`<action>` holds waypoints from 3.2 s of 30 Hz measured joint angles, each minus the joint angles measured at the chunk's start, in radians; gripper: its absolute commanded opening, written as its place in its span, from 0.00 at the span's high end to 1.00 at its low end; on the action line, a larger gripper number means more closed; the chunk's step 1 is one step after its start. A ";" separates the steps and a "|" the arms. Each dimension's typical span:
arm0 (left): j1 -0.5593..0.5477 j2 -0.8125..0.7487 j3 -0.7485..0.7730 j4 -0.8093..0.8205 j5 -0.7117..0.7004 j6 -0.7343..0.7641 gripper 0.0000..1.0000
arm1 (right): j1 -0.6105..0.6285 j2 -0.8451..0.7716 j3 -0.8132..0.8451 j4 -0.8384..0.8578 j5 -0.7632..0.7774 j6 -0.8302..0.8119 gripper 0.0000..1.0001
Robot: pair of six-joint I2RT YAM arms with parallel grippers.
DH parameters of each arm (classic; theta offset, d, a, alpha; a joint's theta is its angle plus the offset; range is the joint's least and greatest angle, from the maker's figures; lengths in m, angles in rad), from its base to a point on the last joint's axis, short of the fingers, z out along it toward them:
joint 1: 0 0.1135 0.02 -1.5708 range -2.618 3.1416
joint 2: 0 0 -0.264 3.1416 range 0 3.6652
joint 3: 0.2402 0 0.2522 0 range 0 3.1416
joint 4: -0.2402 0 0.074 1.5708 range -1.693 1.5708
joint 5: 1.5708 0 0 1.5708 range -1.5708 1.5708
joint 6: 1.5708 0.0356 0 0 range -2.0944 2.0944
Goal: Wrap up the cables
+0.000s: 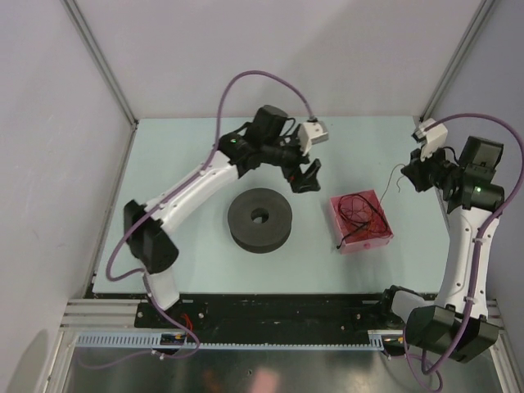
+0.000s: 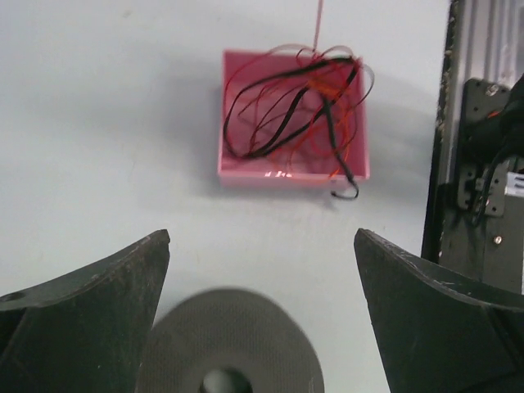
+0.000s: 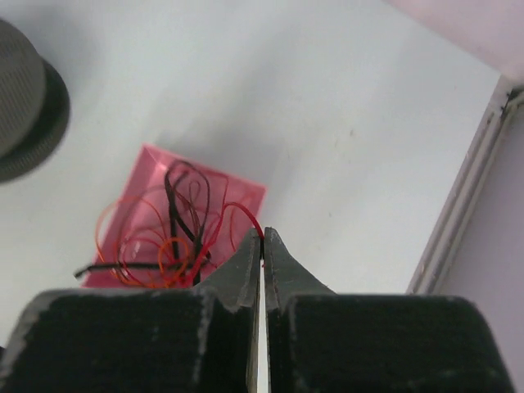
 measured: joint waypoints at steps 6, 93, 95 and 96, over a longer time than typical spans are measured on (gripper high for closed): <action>-0.090 0.187 0.153 0.076 0.036 -0.091 0.05 | 0.042 0.001 0.084 0.048 -0.072 0.130 1.00; -0.175 0.441 0.341 0.531 0.004 -0.417 1.00 | -0.172 0.303 -0.248 -0.171 -0.242 -0.278 1.00; -0.167 0.413 0.359 0.532 -0.012 -0.417 1.00 | -0.187 0.313 -0.248 -0.174 -0.235 -0.296 1.00; -0.164 0.396 0.369 0.532 -0.022 -0.416 1.00 | -0.193 0.318 -0.248 -0.177 -0.230 -0.306 1.00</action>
